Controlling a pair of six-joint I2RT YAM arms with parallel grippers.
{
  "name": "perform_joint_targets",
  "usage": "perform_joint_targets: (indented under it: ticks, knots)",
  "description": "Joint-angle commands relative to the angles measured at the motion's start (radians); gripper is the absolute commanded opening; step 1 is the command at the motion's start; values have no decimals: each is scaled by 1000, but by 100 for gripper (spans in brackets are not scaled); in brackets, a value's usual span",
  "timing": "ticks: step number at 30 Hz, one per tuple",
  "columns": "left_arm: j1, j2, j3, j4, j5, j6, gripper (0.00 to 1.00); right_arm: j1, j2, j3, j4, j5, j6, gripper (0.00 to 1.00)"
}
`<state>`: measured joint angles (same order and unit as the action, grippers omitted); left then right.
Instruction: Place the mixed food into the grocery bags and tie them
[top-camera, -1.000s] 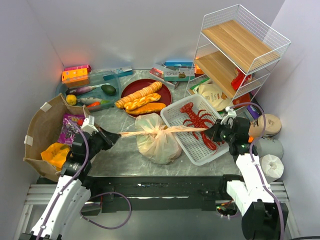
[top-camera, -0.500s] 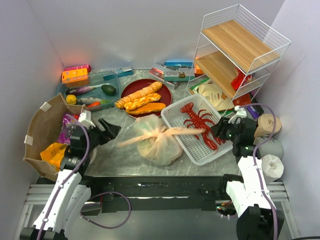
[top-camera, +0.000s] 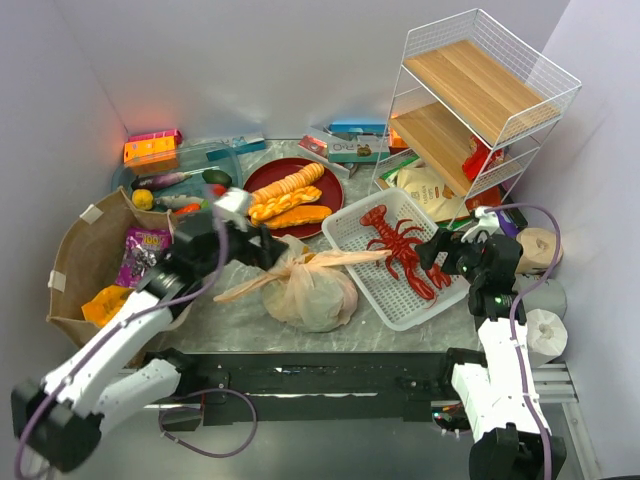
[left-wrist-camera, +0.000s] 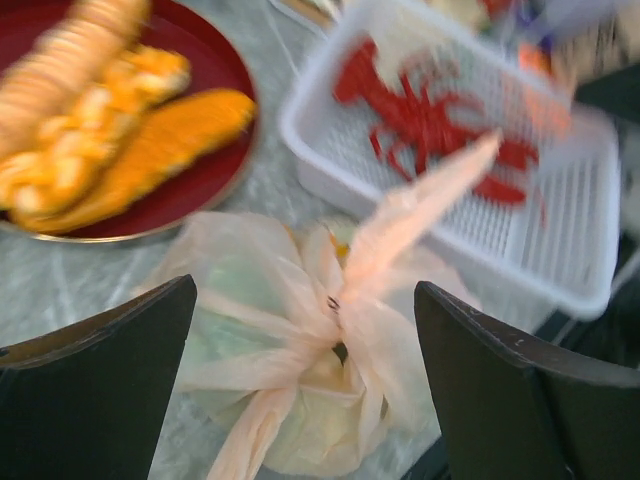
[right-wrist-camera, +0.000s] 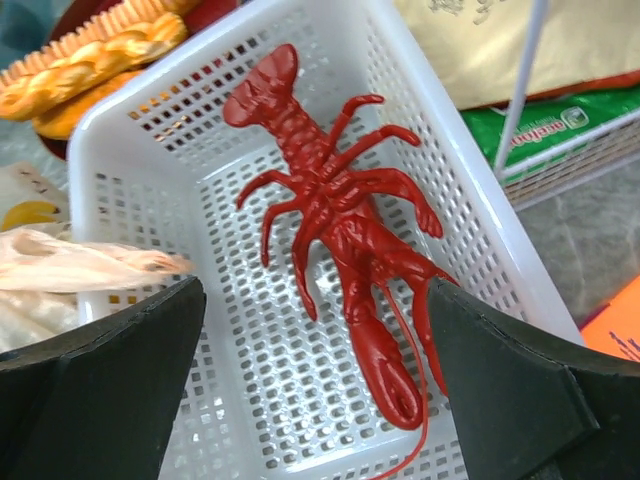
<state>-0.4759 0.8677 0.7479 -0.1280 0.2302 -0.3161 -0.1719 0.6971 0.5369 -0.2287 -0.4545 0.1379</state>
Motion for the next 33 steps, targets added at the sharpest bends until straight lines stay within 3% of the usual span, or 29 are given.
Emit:
perform_joint_targets:
  ticks: [1, 10, 16, 21, 22, 23, 24, 25, 27, 28, 33]
  knots:
    - [-99, 147, 85, -84, 59, 239, 96, 0, -10, 55, 42, -65, 8, 99]
    - [-228, 411, 211, -200, -14, 285, 96, 0, 2, 35, 69, -105, 8, 99]
    - [-288, 445, 163, -225, -51, 262, 96, 0, 13, 23, 86, -118, 0, 99]
    - [-317, 473, 131, -239, -262, 198, 96, 0, 13, 9, 114, -142, 15, 99]
    - [-317, 481, 119, -237, -273, 195, 83, 0, 15, 8, 117, -144, 15, 98]
    - [-319, 484, 119, -234, -305, 187, 58, 0, 13, 8, 118, -145, 17, 98]
    - [-320, 490, 122, -246, -321, 183, 48, 0, 12, 6, 120, -150, 19, 98]
    - [-319, 496, 137, -251, -333, 175, 26, 0, 9, 5, 120, -150, 20, 98]
    - [-319, 487, 156, -257, -370, 163, 6, 0, -2, 6, 118, -148, 23, 98]
    - [-319, 458, 177, -251, -391, 151, 1, 0, -8, 8, 117, -145, 22, 98]
    - [-238, 335, 331, -190, -427, 141, 1, 2, -22, 15, 115, -142, 22, 97]
